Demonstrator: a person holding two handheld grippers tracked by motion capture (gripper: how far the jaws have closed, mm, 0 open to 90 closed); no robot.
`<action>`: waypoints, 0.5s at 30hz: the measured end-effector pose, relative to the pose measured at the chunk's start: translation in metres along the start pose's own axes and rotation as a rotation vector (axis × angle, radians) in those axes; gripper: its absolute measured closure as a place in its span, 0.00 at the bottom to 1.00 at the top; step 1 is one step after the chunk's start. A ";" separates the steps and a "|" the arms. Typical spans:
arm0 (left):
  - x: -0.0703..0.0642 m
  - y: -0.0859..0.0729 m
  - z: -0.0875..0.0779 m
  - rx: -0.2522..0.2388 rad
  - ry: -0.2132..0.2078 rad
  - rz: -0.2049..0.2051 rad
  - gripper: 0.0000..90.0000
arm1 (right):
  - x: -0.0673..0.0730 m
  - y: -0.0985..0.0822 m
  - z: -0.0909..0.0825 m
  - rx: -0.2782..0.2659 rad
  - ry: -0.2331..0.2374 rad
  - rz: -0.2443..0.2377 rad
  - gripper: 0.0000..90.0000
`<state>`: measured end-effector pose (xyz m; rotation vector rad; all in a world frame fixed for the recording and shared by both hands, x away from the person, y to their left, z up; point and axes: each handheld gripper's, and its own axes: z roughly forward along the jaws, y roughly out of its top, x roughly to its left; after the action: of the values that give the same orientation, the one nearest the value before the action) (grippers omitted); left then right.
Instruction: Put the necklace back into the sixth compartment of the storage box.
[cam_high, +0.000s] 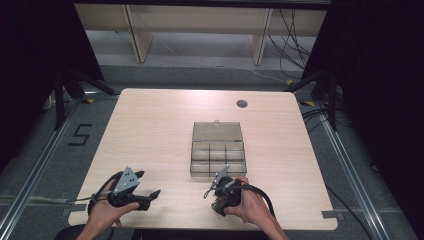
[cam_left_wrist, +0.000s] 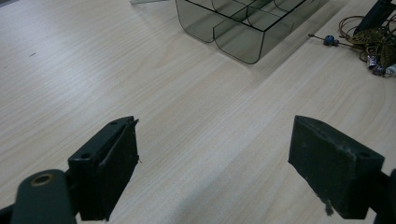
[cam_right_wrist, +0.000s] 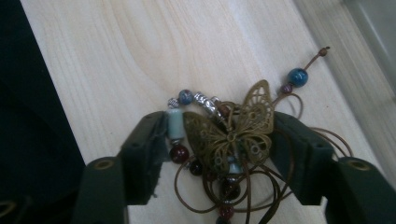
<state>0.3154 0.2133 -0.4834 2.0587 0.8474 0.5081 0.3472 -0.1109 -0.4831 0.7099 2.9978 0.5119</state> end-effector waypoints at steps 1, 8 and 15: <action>-0.001 0.000 0.001 -0.014 -0.007 -0.016 0.17 | 0.000 0.000 0.000 0.000 0.004 -0.003 0.51; 0.000 0.001 0.000 -0.013 -0.005 0.012 0.17 | 0.000 0.000 -0.003 0.038 0.012 -0.028 0.78; -0.001 0.000 0.000 -0.008 0.002 0.002 0.17 | 0.001 0.002 -0.017 0.053 0.020 -0.078 0.89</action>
<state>0.3149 0.2120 -0.4836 2.0522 0.8431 0.5147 0.3453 -0.1137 -0.4668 0.5915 3.0533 0.4401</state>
